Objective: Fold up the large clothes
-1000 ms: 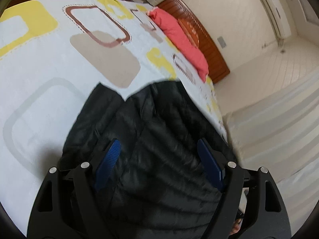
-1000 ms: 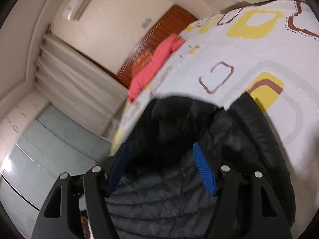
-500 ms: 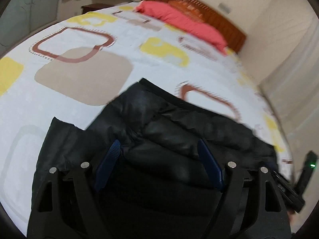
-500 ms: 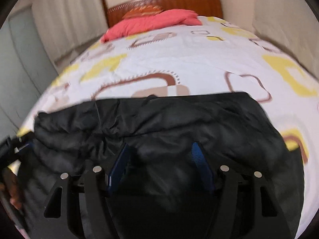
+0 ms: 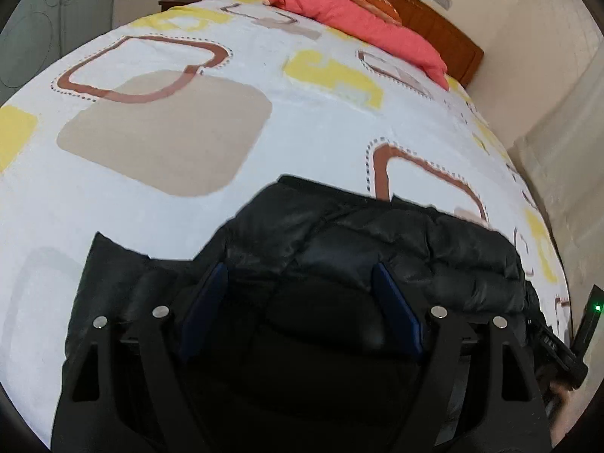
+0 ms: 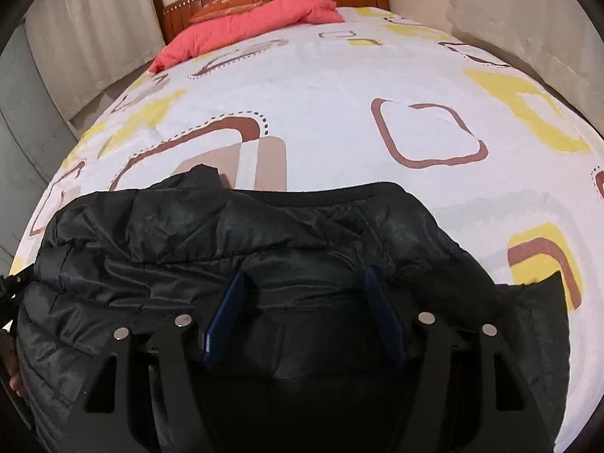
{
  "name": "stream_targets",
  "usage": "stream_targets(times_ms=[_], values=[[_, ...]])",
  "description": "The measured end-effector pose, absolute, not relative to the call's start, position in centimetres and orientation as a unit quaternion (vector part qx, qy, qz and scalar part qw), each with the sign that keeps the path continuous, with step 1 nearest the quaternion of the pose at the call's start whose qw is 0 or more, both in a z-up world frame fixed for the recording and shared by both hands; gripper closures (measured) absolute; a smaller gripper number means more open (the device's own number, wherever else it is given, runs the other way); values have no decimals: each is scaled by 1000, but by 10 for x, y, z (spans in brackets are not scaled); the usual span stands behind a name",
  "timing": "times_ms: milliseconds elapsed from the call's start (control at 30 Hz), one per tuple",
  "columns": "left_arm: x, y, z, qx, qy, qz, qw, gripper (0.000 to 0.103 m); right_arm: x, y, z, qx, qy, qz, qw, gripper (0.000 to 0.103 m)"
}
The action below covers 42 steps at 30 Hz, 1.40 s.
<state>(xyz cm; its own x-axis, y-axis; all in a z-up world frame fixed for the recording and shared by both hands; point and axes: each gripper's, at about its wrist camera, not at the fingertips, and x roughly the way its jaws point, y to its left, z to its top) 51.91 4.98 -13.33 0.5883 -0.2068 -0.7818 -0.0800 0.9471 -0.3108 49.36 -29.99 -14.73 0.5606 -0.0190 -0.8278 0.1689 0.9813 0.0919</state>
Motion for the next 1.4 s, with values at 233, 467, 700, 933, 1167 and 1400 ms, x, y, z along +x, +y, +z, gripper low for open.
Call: stream_targets(times_ms=[233, 467, 700, 933, 1167, 1400], values=[[507, 72, -143, -198, 437, -18, 877, 24, 478, -316, -162, 88, 448, -72, 887, 35], [501, 76, -128, -185, 439, -16, 879, 23, 457, -322, -135, 115, 428, -68, 894, 34], [411, 131, -104, -271, 402, 19, 874, 16, 359, -356, -105, 157, 387, -104, 903, 25], [293, 174, -146, -446, 384, 51, 807, 14, 248, -391, -142, 321, 387, -98, 859, 25], [259, 151, -160, -499, 357, -4, 790, 11, 232, -375, -171, 417, 365, -42, 831, 25], [293, 144, -169, -515, 351, 37, 781, 28, 257, -379, -184, 461, 324, -78, 822, 43]])
